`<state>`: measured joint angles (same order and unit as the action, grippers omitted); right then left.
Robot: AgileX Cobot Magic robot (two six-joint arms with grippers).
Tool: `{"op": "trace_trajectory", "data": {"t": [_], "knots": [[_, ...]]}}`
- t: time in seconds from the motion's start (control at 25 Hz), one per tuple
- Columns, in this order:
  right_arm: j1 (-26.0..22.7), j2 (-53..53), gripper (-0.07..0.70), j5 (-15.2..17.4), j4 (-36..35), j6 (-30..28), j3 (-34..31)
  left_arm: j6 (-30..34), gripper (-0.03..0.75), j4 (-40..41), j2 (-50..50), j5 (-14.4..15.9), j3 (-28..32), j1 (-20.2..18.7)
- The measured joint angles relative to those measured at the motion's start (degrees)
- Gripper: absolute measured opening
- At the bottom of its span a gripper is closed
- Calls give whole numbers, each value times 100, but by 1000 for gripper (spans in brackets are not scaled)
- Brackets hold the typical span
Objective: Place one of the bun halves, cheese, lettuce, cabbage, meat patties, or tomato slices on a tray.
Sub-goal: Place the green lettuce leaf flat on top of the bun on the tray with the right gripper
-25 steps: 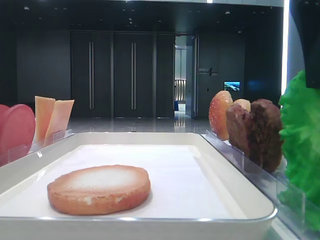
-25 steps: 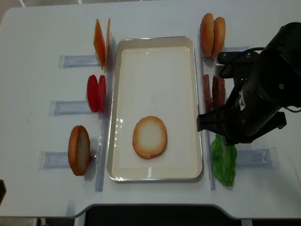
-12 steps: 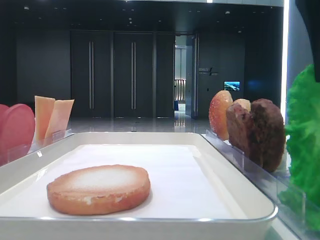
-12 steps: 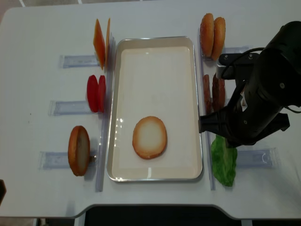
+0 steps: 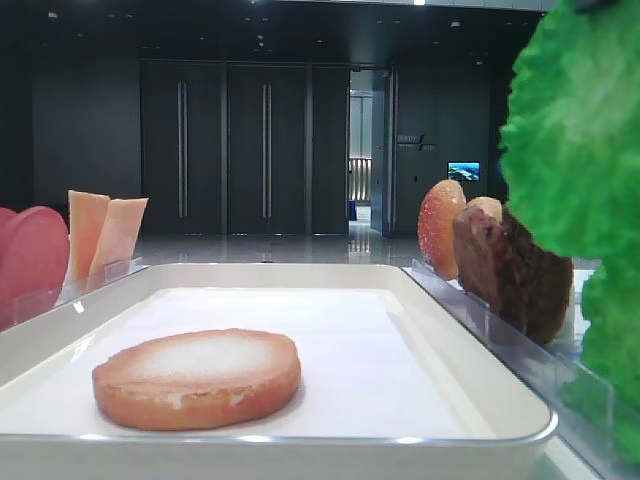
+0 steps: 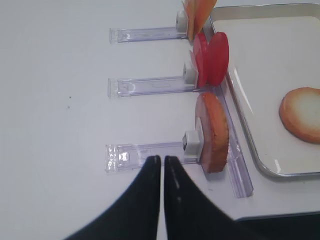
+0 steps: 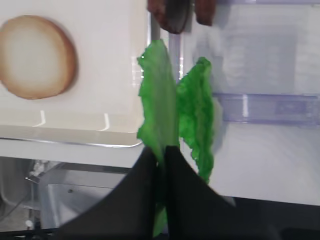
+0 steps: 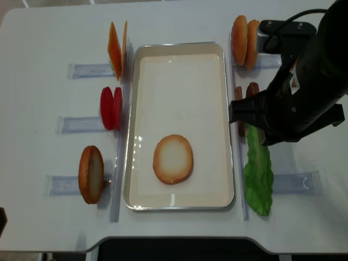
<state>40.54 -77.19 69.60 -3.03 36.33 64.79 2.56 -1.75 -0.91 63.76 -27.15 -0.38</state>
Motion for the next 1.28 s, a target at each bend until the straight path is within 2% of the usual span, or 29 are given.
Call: {"op": "trace_trajectory", "data": {"t": [0.12, 0.24, 0.52, 0.76, 1.0, 1.12, 1.28], "knots": [[0, 182, 13, -241, -272, -109, 68, 4, 13, 0, 0, 0, 0, 0], [0, 239, 13, -636, -600, -286, 74, 4, 13, 0, 0, 0, 0, 0], [0, 239, 13, -1729, -1588, -898, 74, 11, 13, 0, 0, 0, 0, 0], [48, 68, 13, -2207, -2148, -1270, 62, 11, 13, 0, 0, 0, 0, 0], [464, -491, 13, -2699, -2375, -1422, 22, 11, 13, 0, 0, 0, 0, 0], [536, -806, 13, -2943, -2982, -1958, 22, 11, 13, 0, 0, 0, 0, 0], [542, -1223, 13, -3218, -4150, -3068, 22, 11, 13, 0, 0, 0, 0, 0]]}}
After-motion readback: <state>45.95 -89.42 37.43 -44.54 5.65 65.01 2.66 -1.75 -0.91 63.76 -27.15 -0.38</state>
